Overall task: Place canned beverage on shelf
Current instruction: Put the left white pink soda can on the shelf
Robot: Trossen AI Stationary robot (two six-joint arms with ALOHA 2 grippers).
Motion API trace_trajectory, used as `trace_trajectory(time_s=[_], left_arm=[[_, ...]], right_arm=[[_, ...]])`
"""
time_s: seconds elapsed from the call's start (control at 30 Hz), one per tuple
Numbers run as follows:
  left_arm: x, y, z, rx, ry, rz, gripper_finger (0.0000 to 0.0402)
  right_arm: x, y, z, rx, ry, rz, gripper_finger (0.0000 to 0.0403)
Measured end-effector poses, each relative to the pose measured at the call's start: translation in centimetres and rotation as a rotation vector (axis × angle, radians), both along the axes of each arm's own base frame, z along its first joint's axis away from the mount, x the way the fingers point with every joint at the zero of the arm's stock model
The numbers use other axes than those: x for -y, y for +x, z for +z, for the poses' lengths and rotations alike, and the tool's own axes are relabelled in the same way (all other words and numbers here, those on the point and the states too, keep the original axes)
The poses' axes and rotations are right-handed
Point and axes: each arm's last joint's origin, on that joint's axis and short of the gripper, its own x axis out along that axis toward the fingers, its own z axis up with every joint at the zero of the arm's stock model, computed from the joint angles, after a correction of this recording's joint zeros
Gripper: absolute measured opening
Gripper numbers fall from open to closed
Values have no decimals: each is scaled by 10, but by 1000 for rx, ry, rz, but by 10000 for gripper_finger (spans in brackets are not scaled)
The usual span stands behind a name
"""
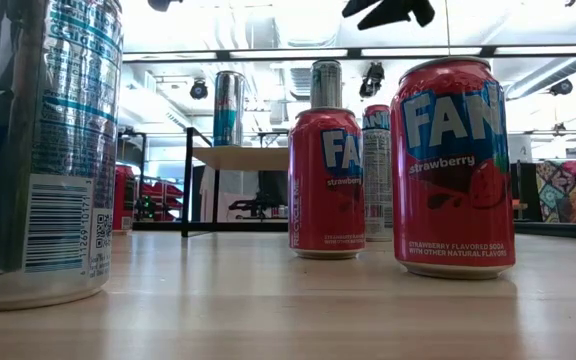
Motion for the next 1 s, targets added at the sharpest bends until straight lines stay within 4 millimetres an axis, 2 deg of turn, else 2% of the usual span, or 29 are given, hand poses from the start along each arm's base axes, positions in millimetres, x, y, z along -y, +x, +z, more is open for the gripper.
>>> trace_trajectory(time_s=[0.13, 0.3, 0.5, 0.73, 0.83, 1.0], left_arm=[[0, 1, -1, -1, -7, -2, 339], [0, 1, -1, -1, -7, -2, 339], [0, 1, -1, 0, -8, -2, 339], [0, 0, 0, 3, -5, -1, 339], [0, -1, 1, 4, -5, -1, 339], [0, -1, 0, 2, -4, -1, 339]], right_arm=[[4, 5, 14, -62, -9, 13, 114], [19, 10, 27, -118, 17, 70, 21], [54, 17, 37, -128, 78, 117, 10], [96, 32, 24, -172, 127, 141, 9], [106, 37, 19, -186, 141, 149, 9], [110, 45, 14, -208, 139, 164, 9]])
